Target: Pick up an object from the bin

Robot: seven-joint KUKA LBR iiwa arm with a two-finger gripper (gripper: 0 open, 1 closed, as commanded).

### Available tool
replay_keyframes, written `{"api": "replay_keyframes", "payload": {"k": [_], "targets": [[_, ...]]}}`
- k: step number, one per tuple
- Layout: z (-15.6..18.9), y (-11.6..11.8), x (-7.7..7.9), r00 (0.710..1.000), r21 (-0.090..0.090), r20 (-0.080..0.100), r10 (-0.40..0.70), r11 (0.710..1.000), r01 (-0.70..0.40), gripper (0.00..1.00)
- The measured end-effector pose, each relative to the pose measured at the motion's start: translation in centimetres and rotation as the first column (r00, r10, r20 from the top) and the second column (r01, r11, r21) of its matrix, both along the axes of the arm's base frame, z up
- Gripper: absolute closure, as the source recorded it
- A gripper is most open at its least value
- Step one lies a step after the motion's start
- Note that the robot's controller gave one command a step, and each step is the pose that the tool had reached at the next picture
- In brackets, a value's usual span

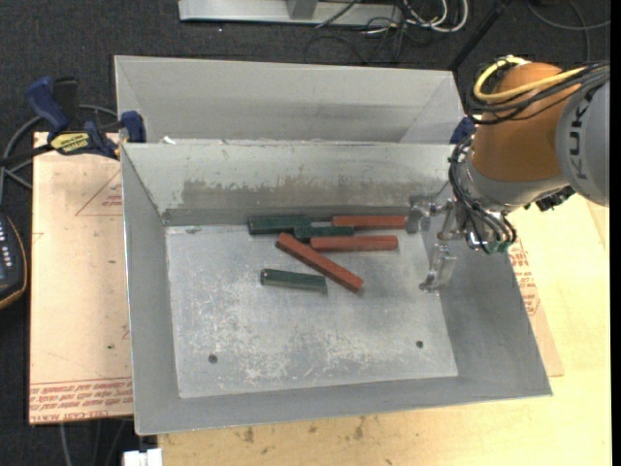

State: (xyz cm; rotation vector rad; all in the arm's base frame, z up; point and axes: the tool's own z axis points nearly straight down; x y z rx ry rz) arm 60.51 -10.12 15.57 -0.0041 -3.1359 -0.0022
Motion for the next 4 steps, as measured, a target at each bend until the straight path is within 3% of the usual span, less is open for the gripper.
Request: {"api": "replay_keyframes", "payload": {"k": [1,2,3,4], "targets": [[-8.9,9.3,1.4,1.0,0.003,0.005,0.001,1.0,-0.001,0.0],[-8.4,14.1,5.4,0.999,0.0,0.008,0.045,0.999,-0.045,0.0],[-8.1,13.8,5.5,0.999,0.0,0.013,0.041,0.999,-0.041,1.0],[7.3,13.9,4.9,0.999,0.001,0.018,-0.041,0.999,0.041,1.0]]}}
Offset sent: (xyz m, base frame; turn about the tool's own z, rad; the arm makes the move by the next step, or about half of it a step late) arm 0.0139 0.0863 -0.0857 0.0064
